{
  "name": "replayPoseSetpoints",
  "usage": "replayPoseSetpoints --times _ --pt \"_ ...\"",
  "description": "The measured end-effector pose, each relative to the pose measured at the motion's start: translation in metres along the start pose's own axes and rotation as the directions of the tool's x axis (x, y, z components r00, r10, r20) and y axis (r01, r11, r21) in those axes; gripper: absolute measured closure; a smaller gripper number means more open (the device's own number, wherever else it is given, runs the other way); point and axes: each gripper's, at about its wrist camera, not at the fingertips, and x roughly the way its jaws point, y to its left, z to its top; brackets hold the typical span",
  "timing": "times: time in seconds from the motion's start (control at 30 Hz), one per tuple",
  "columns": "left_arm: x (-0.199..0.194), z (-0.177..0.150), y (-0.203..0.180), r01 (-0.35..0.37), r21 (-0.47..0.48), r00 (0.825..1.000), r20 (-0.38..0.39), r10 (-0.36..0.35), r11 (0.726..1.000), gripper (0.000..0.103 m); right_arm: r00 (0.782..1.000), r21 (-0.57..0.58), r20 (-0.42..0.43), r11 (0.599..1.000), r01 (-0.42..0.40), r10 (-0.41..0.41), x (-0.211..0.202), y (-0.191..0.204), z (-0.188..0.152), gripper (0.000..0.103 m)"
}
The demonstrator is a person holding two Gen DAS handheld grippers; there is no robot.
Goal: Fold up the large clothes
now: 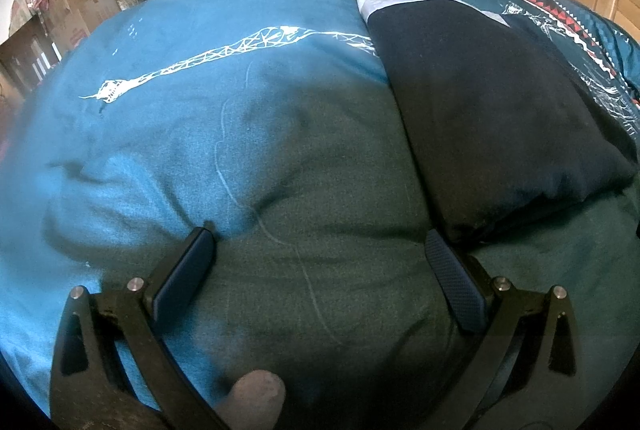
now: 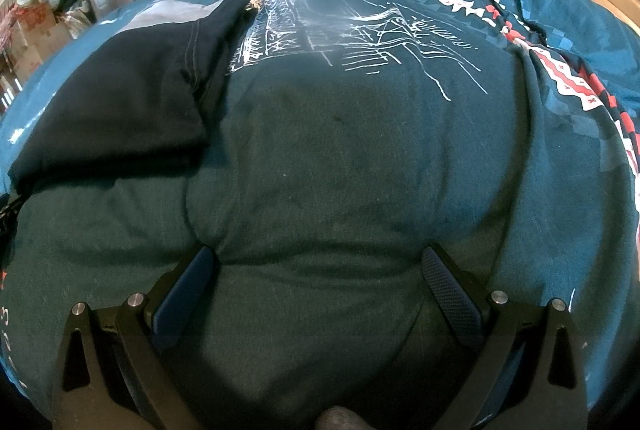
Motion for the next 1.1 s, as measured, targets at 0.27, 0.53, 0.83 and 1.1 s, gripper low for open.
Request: replayPoseSetpoints --times 0.27,0.53,0.83,1.1 --pt "0.0004 0.0020 -0.0018 -0.007 0.005 1.000 -0.009 0.007 1.000 0.000 1.000 0.001 0.000 1.000 -0.002 0.002 -0.0010 0.0003 -0.0005 0.000" --pt "0.0018 0.0058 -0.0029 -0.006 0.000 1.000 -0.025 0.006 1.000 0.000 1.000 0.002 0.001 1.000 0.001 -0.001 -0.0016 0.0006 0.0003 0.000" --pt "0.0036 0.0055 -0.0034 -0.009 0.000 1.000 -0.021 0.009 1.000 0.000 1.000 0.002 0.010 1.000 0.021 -0.021 -0.0027 0.0030 0.0005 0.000" --pt "0.0046 0.0049 -0.0032 -0.012 0.003 1.000 -0.024 0.012 1.000 0.000 1.000 -0.004 0.004 1.000 0.017 -0.017 0.0005 0.0017 0.0023 0.000"
